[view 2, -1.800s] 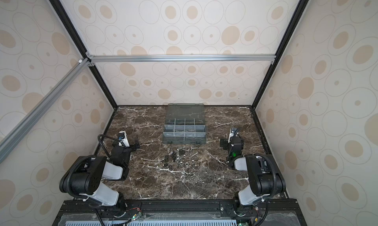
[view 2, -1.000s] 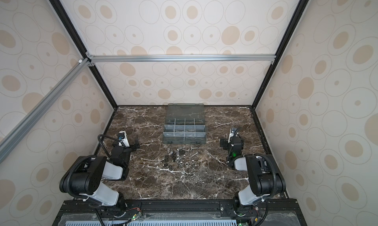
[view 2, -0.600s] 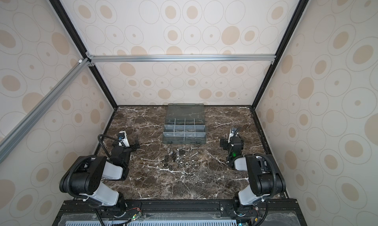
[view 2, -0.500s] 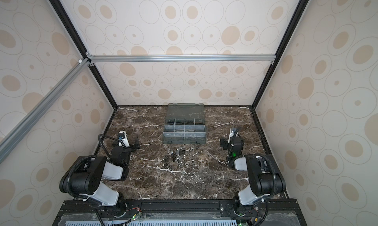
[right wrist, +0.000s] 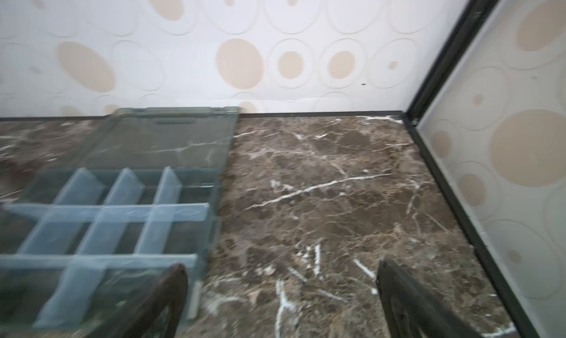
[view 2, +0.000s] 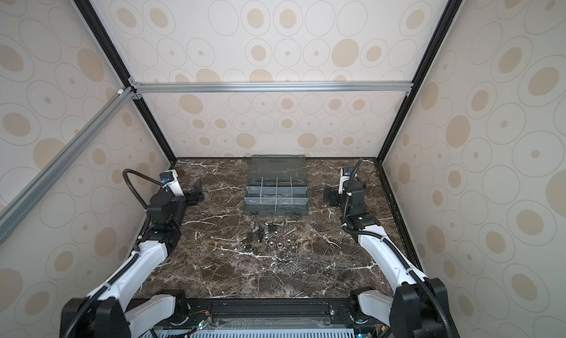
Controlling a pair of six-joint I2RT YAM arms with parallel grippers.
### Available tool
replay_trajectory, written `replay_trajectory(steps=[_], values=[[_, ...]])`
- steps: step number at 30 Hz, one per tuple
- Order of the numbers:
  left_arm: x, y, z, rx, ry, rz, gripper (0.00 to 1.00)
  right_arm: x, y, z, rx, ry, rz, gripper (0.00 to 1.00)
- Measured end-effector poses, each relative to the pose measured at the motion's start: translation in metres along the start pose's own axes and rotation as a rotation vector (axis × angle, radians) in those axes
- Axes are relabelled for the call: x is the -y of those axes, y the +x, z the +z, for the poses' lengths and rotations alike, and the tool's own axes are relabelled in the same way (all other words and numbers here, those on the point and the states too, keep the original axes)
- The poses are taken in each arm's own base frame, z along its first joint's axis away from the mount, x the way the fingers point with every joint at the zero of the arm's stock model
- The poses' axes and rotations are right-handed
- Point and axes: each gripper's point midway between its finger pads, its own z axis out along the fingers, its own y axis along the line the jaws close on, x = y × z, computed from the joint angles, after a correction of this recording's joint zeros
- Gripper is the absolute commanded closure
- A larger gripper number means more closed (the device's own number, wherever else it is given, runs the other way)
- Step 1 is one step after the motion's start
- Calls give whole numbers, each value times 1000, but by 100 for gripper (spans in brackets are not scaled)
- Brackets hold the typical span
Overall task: Sort the screws and nuts into containers
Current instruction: Pick up the nut at the center of the table.
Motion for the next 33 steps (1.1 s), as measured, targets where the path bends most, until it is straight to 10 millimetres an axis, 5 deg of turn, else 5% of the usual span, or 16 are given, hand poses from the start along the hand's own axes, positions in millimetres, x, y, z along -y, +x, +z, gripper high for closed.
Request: replay_trajectory(steps=[8,17,25,33], values=[[57,93,-55,-277,209,-77,6,-89,85,-54,-308,-273,-55,0],[113,187,-89,-582,347,-5,15,-98,187,-86,-573,-267,-20,0],[123,233,-84,-717,319,70,23,-100,201,-93,-611,-241,13,0],[156,224,-40,-710,279,153,35,-99,202,-94,-617,-226,34,0]])
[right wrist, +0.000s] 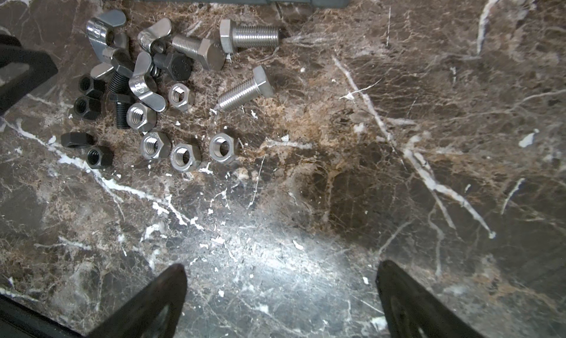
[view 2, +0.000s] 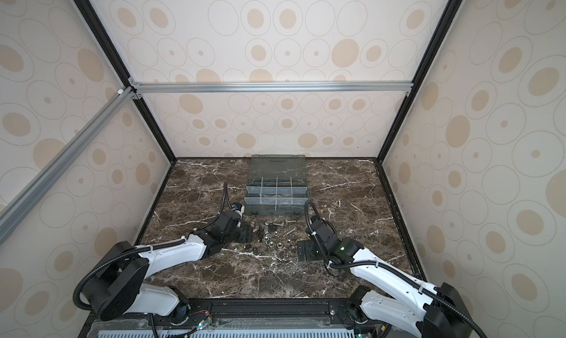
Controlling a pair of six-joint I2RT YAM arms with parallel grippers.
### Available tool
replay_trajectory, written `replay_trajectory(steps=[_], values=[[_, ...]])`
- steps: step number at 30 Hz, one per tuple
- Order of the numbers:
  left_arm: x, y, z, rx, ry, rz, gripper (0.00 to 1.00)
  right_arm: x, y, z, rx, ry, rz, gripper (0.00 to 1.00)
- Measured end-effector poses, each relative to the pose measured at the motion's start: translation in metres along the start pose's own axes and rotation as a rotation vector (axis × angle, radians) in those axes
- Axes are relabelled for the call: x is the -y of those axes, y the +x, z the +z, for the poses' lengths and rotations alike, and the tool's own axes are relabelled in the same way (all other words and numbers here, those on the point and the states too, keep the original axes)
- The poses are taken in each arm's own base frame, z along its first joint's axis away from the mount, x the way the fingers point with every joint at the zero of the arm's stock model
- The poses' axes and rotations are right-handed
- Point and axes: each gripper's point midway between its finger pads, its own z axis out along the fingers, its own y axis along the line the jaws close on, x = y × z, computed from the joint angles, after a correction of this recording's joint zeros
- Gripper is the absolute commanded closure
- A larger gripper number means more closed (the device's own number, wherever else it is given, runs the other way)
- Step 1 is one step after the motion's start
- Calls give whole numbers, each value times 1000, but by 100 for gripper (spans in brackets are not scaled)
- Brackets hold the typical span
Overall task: Sort the screws and nuts into containers
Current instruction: Pick up the nut at the center of the table.
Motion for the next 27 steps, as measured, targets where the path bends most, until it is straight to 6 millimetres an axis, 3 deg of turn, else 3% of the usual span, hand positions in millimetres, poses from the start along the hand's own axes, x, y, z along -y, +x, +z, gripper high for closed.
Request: replay_trajectory(steps=[4,12,21,27], values=[[5,-8,10,1,-17,24,39,1,2,-1,-6,4,9,0],[5,-5,34,-42,-56,59,50,2,2,-7,12,-7,42,0],[6,-14,44,-35,-85,72,60,2,1,-11,24,-11,65,0],[1,-6,51,-59,-110,85,65,5,1,-11,27,2,73,0]])
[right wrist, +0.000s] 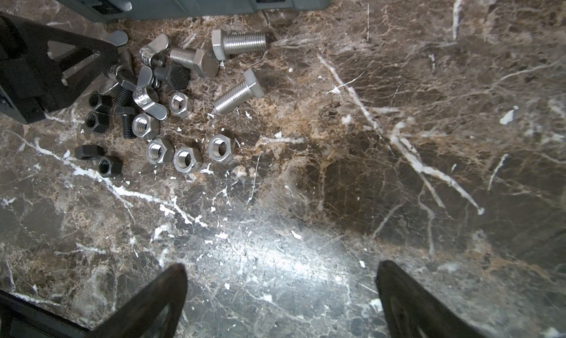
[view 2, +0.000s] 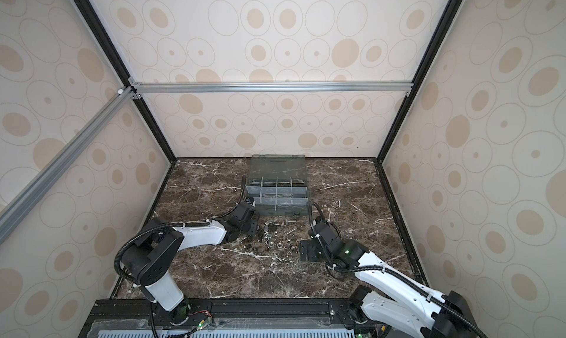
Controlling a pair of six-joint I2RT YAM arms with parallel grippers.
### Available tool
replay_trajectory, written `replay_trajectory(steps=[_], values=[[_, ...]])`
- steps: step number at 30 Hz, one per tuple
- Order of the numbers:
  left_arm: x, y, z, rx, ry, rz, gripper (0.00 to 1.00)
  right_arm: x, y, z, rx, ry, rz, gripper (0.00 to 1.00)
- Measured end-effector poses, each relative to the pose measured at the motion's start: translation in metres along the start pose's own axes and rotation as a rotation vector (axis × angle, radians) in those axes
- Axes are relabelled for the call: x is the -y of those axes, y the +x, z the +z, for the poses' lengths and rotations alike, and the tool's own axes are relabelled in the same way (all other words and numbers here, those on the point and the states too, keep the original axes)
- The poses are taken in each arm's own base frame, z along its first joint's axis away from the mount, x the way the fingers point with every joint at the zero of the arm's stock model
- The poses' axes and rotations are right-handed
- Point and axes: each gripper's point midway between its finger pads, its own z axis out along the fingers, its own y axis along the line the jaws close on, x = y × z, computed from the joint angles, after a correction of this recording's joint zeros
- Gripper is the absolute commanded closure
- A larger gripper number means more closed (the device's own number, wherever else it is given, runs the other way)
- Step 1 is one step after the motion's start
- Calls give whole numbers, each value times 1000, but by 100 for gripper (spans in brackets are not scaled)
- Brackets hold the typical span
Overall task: Sort the screws and nuts into containers
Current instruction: Pick up the nut at the center of the table.
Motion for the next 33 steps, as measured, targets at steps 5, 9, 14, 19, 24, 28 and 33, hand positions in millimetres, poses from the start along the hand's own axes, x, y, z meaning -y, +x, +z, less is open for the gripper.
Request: replay_trajectory(steps=[5,9,14,19,24,28,33], values=[[-2,1,0,-2,-11,8,70,1,-1,0,5,5,5,0],[-3,4,2,-11,-22,17,75,3,-2,0,10,16,6,0],[-4,4,3,-11,-25,16,83,5,-2,2,10,30,7,0],[-4,3,3,-6,-24,14,86,6,-2,2,14,36,8,0],[-7,9,-3,-8,-23,9,87,9,-3,3,19,51,13,0],[-13,19,-12,-16,-21,5,86,11,-1,3,18,61,13,0],[-6,13,-29,2,38,-4,86,13,-3,3,24,70,13,0]])
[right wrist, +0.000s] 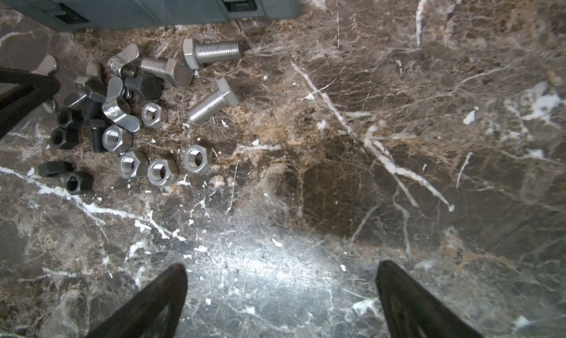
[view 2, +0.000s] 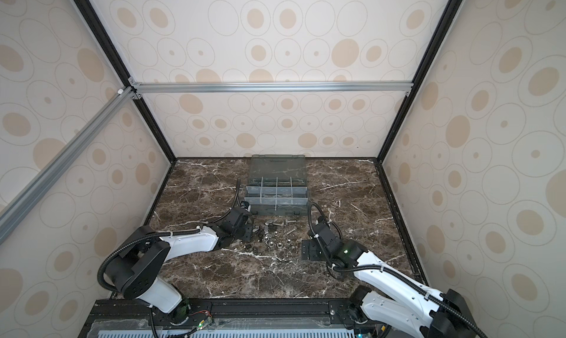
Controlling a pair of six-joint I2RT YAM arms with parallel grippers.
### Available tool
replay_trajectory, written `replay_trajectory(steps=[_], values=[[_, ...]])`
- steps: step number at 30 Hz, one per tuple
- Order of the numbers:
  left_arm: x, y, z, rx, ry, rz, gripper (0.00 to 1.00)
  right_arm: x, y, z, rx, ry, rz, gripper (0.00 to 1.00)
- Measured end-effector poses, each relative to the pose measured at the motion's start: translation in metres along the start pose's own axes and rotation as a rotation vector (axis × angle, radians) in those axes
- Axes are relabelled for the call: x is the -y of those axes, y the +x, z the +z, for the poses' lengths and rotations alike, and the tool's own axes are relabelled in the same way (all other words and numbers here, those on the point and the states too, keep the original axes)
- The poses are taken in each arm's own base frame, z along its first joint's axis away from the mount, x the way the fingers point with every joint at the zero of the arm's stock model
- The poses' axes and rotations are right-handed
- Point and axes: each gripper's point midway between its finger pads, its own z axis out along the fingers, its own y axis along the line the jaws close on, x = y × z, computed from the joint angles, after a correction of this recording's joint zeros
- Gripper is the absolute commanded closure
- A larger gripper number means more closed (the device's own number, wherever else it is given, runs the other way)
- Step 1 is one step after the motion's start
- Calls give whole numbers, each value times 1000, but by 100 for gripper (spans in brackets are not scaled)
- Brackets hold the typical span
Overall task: Sort the screws and nuts into containers
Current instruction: Pick up the nut at the center of the table, then place the nut into the container.
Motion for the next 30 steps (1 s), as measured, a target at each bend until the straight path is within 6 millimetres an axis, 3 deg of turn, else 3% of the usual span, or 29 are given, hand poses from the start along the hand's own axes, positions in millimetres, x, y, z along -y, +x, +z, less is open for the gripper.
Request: replay_trajectory(steps=[4,9,14,22,30], values=[[7,-15,-10,28,34,-5,85,1,0,1,-3,9,-2,0],[20,-53,-18,97,69,2,84,2,2,3,-9,15,-4,0],[29,-89,-11,151,80,-4,84,3,3,3,-13,22,-5,0],[22,-82,21,89,64,-14,84,8,4,-3,-7,30,3,0],[10,-88,24,101,63,-44,83,8,2,-5,2,30,10,0]])
